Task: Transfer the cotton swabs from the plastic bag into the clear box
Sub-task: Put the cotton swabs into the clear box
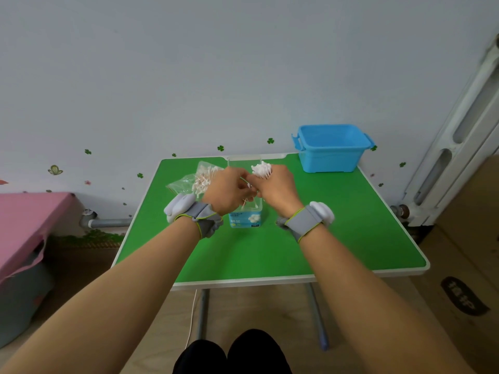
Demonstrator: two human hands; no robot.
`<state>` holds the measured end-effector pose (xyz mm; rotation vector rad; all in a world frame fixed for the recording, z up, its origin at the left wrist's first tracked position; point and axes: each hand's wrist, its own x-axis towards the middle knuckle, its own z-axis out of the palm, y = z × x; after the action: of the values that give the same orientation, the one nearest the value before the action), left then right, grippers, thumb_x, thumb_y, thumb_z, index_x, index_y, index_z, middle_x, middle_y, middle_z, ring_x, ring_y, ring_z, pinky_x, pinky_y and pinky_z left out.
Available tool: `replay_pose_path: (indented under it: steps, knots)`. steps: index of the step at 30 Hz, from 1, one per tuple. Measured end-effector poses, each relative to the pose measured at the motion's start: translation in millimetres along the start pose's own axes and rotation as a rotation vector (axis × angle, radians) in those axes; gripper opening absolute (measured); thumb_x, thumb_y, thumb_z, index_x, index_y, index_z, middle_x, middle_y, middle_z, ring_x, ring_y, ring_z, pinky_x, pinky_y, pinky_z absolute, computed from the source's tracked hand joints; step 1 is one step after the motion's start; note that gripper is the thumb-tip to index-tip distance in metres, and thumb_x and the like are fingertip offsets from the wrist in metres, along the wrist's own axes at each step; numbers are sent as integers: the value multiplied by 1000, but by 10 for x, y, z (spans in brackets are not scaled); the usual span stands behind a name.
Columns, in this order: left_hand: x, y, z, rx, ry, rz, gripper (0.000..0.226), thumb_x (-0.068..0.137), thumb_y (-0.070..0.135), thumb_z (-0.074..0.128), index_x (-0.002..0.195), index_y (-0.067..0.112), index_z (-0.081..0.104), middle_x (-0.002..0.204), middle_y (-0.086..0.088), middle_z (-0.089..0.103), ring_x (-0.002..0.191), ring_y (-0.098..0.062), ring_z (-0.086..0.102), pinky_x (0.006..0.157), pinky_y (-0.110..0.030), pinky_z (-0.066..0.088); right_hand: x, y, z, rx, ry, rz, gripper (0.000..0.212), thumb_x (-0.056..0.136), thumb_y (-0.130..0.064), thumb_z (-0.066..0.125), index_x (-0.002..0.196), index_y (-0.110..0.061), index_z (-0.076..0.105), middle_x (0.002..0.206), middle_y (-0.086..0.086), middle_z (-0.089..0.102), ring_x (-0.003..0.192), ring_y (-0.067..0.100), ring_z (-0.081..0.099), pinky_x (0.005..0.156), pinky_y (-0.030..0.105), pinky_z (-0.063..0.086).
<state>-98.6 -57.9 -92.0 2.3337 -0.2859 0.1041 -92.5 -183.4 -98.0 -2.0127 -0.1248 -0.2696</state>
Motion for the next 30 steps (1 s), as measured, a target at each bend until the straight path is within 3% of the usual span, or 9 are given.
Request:
replay_pose_path:
  steps: [5,9,11,16,20,25,30]
  knots:
    - [-110,-54,-30,85,104,60,21,85,9,67,105,2,66,82,-12,74,61,-18,65,65,-27,56,30,-59,60,361,105,86,27,83,-14,66,57,-10,60,49,-1,61,44,10,56,55,26,49]
    - [-165,-61,-57,69,219,76,19,85,10,67,103,4,66,83,-11,74,69,-18,67,76,-28,54,21,-96,163,648,99,128,22,88,-14,65,66,-10,63,53,-3,63,51,11,61,57,25,52]
    - [-194,-85,-71,37,261,53,19,85,9,66,103,3,66,84,-11,74,76,-20,70,80,-32,55,-9,-82,248,646,109,125,25,88,-17,65,66,-7,61,57,1,62,55,14,57,59,28,50]
    - [-286,-151,-52,-19,300,34,21,85,8,66,106,7,65,85,-9,74,78,-17,70,81,-34,55,-57,-57,352,608,105,107,23,88,-19,65,69,-7,61,55,-3,63,49,5,57,53,20,48]
    - [-313,-172,-72,-60,327,24,22,85,7,66,107,10,64,83,-8,73,69,-16,66,78,-34,56,-73,-70,390,392,93,47,26,85,-21,67,76,3,62,73,15,69,65,17,62,64,37,52]
    - [-340,-175,-135,-71,311,5,14,85,5,66,100,5,65,82,-10,74,71,-19,69,75,-36,58,-65,-74,399,246,74,26,28,82,-24,69,79,4,64,79,20,70,64,16,57,60,34,49]
    - [-346,-152,-169,-24,319,-6,7,85,3,64,92,4,64,82,-14,72,70,-23,70,71,-31,58,-52,-74,408,158,39,17,31,84,-23,67,82,7,62,82,22,70,76,30,66,68,42,52]
